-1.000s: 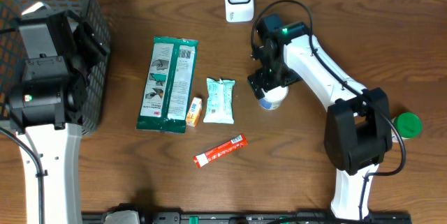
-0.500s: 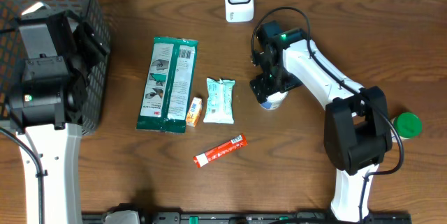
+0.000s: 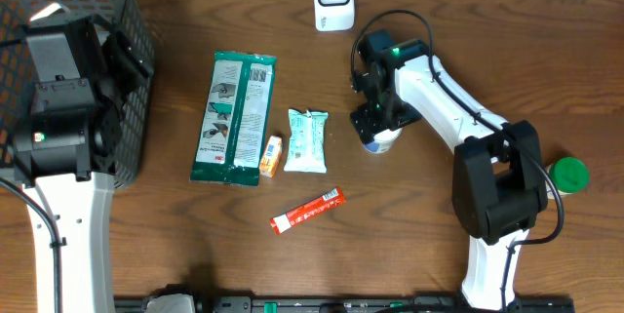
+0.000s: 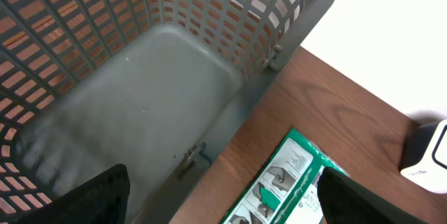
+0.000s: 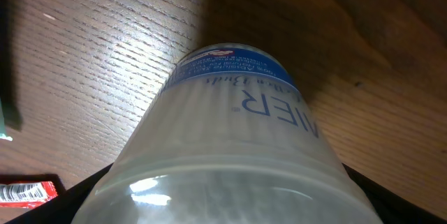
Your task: Scan the item barcode
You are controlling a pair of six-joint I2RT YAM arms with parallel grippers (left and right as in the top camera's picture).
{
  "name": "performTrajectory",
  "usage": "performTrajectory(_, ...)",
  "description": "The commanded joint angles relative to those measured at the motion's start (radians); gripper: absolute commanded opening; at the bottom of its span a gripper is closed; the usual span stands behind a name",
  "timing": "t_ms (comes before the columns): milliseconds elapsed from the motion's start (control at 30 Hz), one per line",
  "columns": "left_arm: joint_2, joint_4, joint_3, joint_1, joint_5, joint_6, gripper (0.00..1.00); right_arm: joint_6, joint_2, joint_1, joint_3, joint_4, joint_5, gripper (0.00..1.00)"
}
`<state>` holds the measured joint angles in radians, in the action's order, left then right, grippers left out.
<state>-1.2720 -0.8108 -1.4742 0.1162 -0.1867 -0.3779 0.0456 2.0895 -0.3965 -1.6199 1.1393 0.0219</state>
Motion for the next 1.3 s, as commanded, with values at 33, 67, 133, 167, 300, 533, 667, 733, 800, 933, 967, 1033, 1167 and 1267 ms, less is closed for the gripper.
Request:
performTrajectory(33,-0.002,-0.001,-0.004,0.003,-0.009,0.002,0.84,0.004,-0.010,-0.005,0.006,0.002,-0.009,0.85)
performTrajectory(67,-0.002,-0.001,-0.004,0.003,-0.009,0.002,0.84,0.003,-0.010,-0.005,0.006,0.003,-0.009,0.83)
performTrajectory(133,-0.002,-0.001,-0.004,0.003,-0.009,0.002,0.84,-0.002,-0.010,-0.005,0.006,0.006,-0.009,0.82)
performTrajectory(167,-0.002,0.000,-0.004,0.003,-0.009,0.002,0.84,-0.008,-0.010,-0.005,0.006,0.006,-0.009,0.81)
performTrajectory(300,-0.002,-0.001,-0.004,0.003,-0.009,0.002,0.84,-0.010,-0.010,-0.005,0.006,0.005,0.006,0.79)
performTrajectory(533,-0.002,-0.001,-0.004,0.003,-0.009,0.002,0.84,-0.015,-0.010,-0.005,0.011,0.005,0.006,0.79)
performTrajectory(667,-0.002,-0.001,-0.004,0.003,-0.009,0.002,0.84,-0.015,-0.010,-0.005,0.038,-0.007,0.006,0.80)
performTrajectory(733,-0.002,-0.001,-0.004,0.003,-0.009,0.002,0.84,-0.014,-0.010,-0.005,0.054,-0.023,0.006,0.81)
performTrajectory(800,-0.002,-0.001,-0.004,0.003,-0.009,0.002,0.84,-0.015,-0.010,-0.005,0.060,-0.029,0.006,0.80)
performTrajectory(933,-0.002,-0.001,-0.004,0.003,-0.009,0.002,0.84,-0.015,-0.010,-0.005,0.057,-0.029,0.006,0.78)
performTrajectory(967,-0.002,-0.001,-0.004,0.003,-0.009,0.002,0.84,-0.015,-0.010,-0.005,0.057,-0.029,0.006,0.76)
performTrajectory(1033,-0.002,-0.001,-0.004,0.003,-0.009,0.002,0.84,-0.015,-0.010,-0.005,0.057,-0.029,0.006,0.74)
performTrajectory(1167,-0.002,-0.001,-0.004,0.003,-0.009,0.002,0.84,-0.039,-0.011,-0.005,0.038,-0.011,0.006,0.70)
performTrajectory(1267,-0.002,0.000,-0.004,0.003,-0.009,0.002,0.84,-0.053,-0.025,-0.005,0.001,0.024,0.009,0.64)
